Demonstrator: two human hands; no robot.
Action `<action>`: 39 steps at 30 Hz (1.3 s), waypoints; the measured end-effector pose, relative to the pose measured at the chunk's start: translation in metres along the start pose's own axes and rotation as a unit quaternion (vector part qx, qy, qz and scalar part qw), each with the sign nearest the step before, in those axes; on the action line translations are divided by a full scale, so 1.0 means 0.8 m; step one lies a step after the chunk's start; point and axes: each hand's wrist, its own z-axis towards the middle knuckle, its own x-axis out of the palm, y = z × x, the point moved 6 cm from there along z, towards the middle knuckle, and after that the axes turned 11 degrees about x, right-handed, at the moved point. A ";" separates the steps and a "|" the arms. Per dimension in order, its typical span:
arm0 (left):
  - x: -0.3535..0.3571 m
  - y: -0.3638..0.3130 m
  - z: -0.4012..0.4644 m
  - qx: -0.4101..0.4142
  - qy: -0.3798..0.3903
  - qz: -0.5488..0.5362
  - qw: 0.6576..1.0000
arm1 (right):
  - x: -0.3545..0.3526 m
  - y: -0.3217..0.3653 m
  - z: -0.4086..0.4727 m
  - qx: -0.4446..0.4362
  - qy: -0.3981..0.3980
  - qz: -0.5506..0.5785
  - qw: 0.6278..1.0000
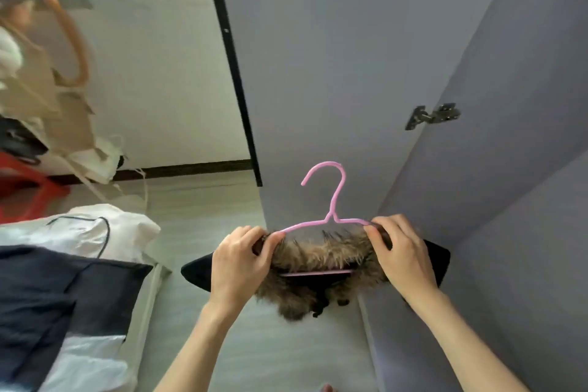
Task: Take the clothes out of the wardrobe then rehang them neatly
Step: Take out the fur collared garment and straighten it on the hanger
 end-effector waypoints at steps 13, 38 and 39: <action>-0.277 0.213 -0.238 -0.302 -0.168 0.108 0.932 | 0.233 0.363 -0.073 -0.232 0.156 0.064 0.958; -0.617 0.435 -0.304 -0.504 -0.314 0.277 0.755 | 0.473 0.902 -0.121 -0.448 0.318 0.262 0.793; -0.619 0.447 -0.309 -0.517 -0.309 0.267 0.753 | 0.484 0.914 -0.125 -0.453 0.331 0.259 0.786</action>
